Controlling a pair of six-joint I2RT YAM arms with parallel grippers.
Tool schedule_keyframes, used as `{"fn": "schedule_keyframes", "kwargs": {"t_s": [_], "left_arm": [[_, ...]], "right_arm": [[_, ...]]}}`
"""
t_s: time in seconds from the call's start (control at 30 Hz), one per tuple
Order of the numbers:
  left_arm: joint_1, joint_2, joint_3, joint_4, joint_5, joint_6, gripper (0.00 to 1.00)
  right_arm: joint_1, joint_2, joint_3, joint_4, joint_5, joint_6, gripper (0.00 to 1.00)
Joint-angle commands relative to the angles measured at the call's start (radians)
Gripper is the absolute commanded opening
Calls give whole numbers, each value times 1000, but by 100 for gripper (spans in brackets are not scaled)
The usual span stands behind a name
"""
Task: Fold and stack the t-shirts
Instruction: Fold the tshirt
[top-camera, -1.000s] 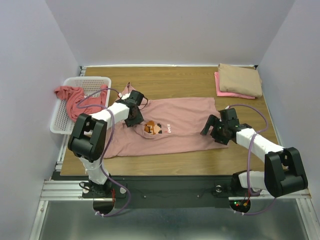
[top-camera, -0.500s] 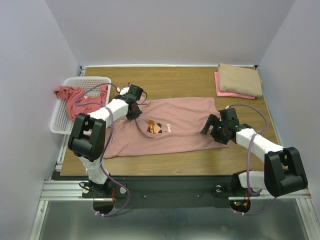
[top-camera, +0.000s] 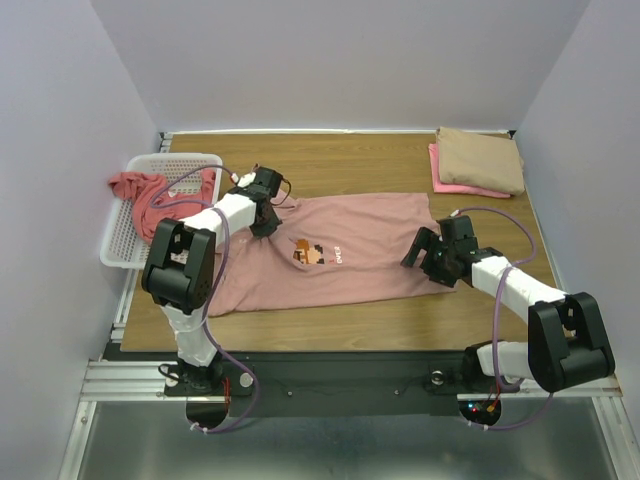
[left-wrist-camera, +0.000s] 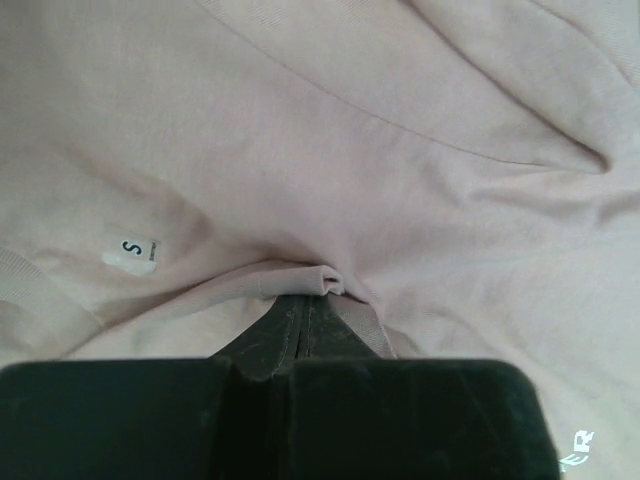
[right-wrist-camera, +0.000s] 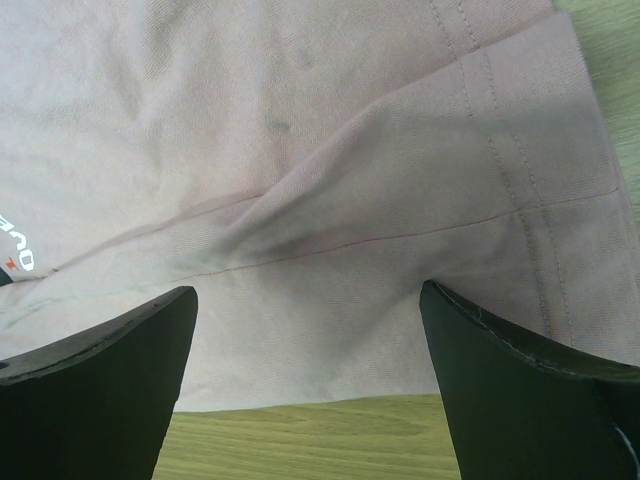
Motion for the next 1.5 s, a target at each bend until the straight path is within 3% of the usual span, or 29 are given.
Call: {"fn": "schedule_keyframes", "kwargs": {"t_s": [0.0,0.23,0.33,0.4,0.5,0.77,0.93,1.13,1.2,1.47], "left_arm": [[4,17,59,26,6,24,0],[5,69,108,23,30,40,0],[7,89,131,-12,24,31,15],[5,84,139,-26,23,31,32],[5,31,122,-36,23,31,44],[-51,-204,26,-44,59,29,51],[-102,-253,-40,-11,86,17,61],[-122,-200,-73,16,122,8,69],[-130,-169,-70,23,129,4,77],[-134,-45,8,59,170,14,79]], "right_arm": [[1,40,-50,-44,66,-10,100],[1,36,-56,-44,71,-10,100],[1,36,-56,-45,69,-11,100],[1,30,-54,-47,66,-13,100],[1,10,-45,-51,64,-19,100],[1,-70,-25,-68,37,-24,100],[1,-96,-28,-81,38,-25,100],[0,-105,-45,-84,43,-25,100],[3,-101,-45,-84,48,-30,100],[0,-66,-40,-85,63,-33,100]]}}
